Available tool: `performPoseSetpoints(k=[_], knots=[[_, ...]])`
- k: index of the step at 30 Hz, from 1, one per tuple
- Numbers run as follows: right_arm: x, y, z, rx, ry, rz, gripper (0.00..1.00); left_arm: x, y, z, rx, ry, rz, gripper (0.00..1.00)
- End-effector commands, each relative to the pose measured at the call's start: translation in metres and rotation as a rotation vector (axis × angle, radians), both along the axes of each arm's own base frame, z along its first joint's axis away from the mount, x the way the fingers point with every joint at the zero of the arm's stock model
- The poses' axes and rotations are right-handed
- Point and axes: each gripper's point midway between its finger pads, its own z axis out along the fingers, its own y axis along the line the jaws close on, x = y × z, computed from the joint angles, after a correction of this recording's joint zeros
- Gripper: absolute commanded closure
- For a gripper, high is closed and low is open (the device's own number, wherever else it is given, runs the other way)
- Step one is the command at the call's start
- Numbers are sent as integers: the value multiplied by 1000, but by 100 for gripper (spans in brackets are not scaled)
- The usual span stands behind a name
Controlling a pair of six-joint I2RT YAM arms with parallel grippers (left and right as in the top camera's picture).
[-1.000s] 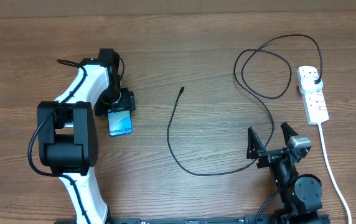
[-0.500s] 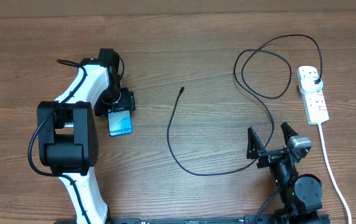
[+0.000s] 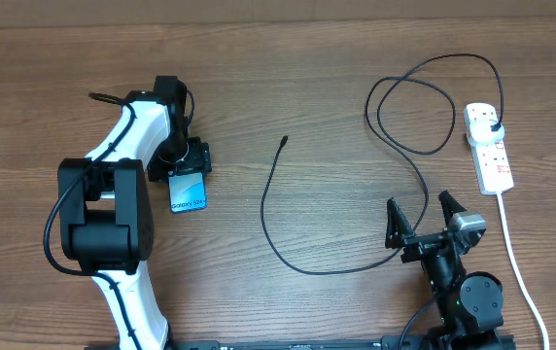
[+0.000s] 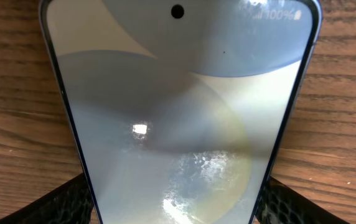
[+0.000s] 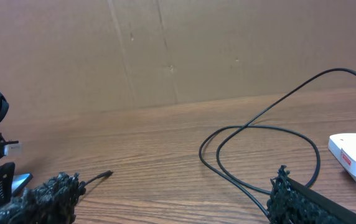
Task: Plug charger to phone and switch on socket
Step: 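Close the left gripper on the phone's lower edge, then lift the phone with the left gripper and tilt it upright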
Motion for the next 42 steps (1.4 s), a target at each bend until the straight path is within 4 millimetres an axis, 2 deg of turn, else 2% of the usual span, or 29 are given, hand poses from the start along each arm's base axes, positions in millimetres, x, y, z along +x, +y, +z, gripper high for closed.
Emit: performPoseSetpoints(k=[1,24,42], knots=[[0,-1,-2,-7,-4,-3,0,-19,-27,-29,-110,85,-4,19],[0,-1,-2,-6,-4,-3,0,-19,-27,-29,-110,85,-4,19],[0,-1,-2,-6,-4,-3,0,-19,-26,-29,-108,84,-9,25]])
